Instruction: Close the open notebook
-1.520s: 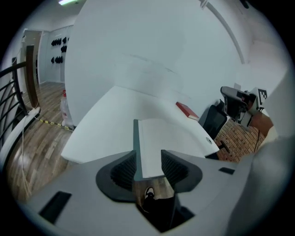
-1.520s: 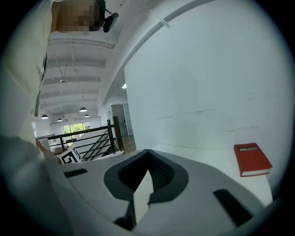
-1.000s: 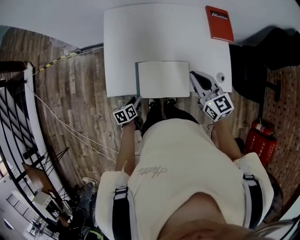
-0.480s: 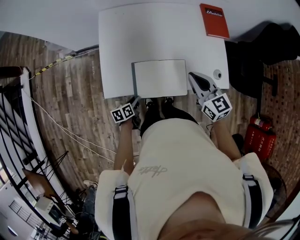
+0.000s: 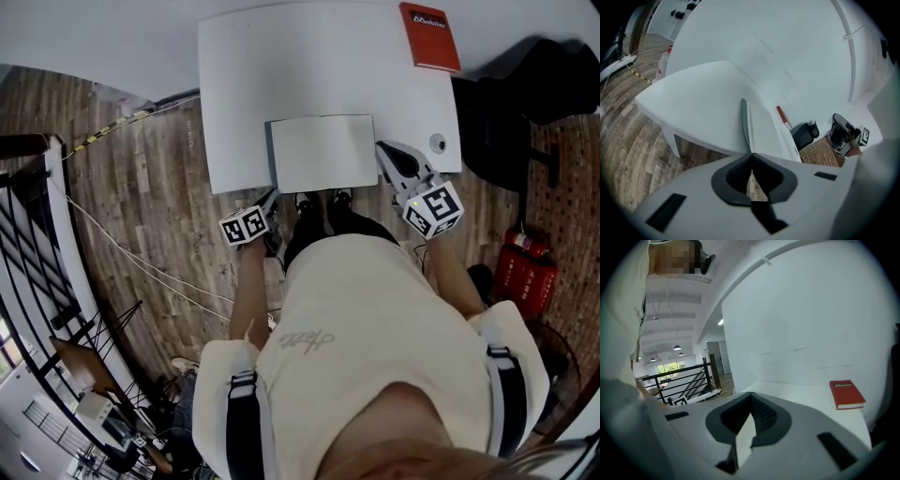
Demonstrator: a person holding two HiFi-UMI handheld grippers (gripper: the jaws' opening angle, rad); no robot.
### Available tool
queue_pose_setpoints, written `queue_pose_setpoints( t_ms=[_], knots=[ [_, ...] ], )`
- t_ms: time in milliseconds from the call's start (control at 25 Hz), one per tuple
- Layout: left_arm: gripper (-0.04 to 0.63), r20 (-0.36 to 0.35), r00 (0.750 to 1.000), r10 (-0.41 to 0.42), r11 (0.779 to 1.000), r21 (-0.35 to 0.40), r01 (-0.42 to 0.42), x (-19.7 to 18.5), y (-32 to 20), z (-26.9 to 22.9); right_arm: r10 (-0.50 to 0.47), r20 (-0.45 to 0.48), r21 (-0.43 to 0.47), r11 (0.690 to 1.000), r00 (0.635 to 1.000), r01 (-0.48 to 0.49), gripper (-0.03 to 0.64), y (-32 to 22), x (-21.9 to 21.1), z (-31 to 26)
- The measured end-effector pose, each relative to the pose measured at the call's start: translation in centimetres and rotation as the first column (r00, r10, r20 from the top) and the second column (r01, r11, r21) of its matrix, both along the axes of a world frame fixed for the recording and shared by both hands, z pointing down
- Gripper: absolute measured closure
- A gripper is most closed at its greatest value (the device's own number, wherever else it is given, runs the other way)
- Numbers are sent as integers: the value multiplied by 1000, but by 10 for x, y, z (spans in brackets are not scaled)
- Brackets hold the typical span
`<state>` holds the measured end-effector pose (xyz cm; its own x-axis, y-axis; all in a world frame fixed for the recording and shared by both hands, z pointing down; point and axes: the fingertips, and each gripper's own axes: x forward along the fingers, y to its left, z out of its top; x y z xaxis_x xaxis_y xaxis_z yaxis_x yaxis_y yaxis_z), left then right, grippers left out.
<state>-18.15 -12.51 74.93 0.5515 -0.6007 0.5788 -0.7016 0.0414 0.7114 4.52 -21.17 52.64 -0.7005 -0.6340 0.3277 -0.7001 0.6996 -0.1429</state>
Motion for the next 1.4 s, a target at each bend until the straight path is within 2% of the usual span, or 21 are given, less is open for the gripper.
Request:
queue_pose_setpoints(
  t_ms=[200, 400, 640, 1000, 1160, 1280, 1400],
  knots=[
    [571, 5, 998, 64, 995, 71, -64, 4, -1, -25, 6, 5, -4, 1000, 1000, -6, 609, 3, -2, 2],
    [569, 23, 986, 165, 974, 152, -167, 17, -3, -55, 28, 17, -1, 1000, 999, -28, 609, 5, -5, -1],
    [569, -27, 961, 274, 932, 255, -258, 43, -3, -94, 68, 20, 12, 998, 998, -68, 609, 11, -10, -3],
    [569, -40, 915, 401, 868, 337, -365, 83, -6, -129, 161, 6, 48, 986, 987, -161, 609, 29, 11, -3],
    [569, -47, 908, 416, 862, 340, -377, 101, -2, -135, 182, 15, 34, 983, 983, -183, 609, 43, 30, -1],
    [569, -58, 913, 404, 871, 331, -364, 111, -5, -138, 197, 24, 20, 980, 980, -198, 609, 43, 42, -6],
    [569, -51, 913, 406, 869, 332, -367, 126, -8, -142, 201, 37, 38, 979, 979, -203, 609, 39, 59, -6]
  ],
)
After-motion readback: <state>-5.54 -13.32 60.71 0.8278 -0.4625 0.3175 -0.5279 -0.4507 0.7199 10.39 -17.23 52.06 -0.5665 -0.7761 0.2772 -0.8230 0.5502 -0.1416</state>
